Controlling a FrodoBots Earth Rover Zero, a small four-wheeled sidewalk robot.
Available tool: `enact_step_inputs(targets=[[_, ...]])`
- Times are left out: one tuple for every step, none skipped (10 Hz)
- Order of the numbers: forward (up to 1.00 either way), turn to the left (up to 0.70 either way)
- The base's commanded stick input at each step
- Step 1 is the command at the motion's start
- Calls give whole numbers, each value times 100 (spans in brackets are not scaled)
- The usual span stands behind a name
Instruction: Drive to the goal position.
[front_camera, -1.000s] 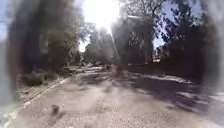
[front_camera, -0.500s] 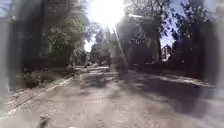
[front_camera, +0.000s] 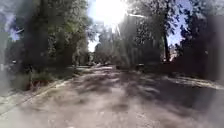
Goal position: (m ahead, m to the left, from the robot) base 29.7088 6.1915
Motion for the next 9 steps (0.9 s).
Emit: enact_step_inputs(targets=[[100, 6], [100, 6], [100, 6], [100, 6], [100, 6], [100, 6], [100, 6], [100, 6], [100, 6]])
